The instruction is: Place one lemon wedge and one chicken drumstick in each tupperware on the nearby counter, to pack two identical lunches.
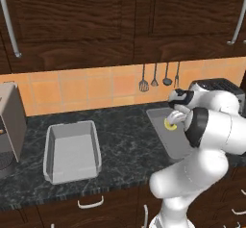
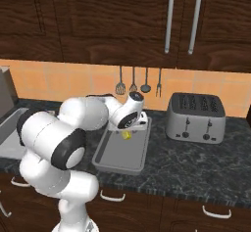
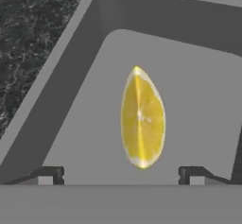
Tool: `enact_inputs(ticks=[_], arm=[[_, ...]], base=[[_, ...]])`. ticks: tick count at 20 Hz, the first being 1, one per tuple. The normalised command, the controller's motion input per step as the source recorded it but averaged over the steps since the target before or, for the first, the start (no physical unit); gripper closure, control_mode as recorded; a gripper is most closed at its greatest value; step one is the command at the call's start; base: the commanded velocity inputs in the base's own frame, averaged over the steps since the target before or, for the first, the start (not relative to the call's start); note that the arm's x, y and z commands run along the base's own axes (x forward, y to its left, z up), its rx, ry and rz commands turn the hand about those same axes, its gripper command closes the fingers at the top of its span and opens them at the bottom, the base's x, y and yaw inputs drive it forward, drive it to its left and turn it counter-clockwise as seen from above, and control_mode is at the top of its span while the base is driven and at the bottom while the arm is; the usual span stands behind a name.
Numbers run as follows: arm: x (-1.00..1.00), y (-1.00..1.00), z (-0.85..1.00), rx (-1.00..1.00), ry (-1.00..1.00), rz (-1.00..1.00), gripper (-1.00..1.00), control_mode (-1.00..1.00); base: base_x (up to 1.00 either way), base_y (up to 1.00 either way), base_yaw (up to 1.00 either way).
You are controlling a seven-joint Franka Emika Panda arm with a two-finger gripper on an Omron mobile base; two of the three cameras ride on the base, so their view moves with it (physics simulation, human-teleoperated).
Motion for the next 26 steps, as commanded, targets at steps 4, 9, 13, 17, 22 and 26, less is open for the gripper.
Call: enact_inputs(ticks=[4, 9, 13, 17, 22, 26], arm=[[-0.88, 0.71, 0.84, -0.14, -0.10, 0.00, -1.00, -1.00], [-1.00, 0.78, 0.55, -0.13, -0.14, -0.04, -1.00, -1.00], [-0.98, 0.45, 0.71, -0.01, -0.26, -0.12, -1.00, -1.00], [-1.00, 0.19, 0.37, 0.00, -0.30, -0.07, -1.00, -1.00], [-1.00, 0.16, 0.21, -0.01, -0.27, -0.08, -1.00, -1.00], [0.00, 0.00, 0.00, 0.00, 0.00, 0.00, -1.00, 1.00]], base=[[0.00, 0.00, 0.00], [0.00, 0.00, 0.00], [0.00, 0.00, 0.00], [0.00, 0.00, 0.00], [0.00, 0.00, 0.00], [-1.00, 0.00, -0.11]])
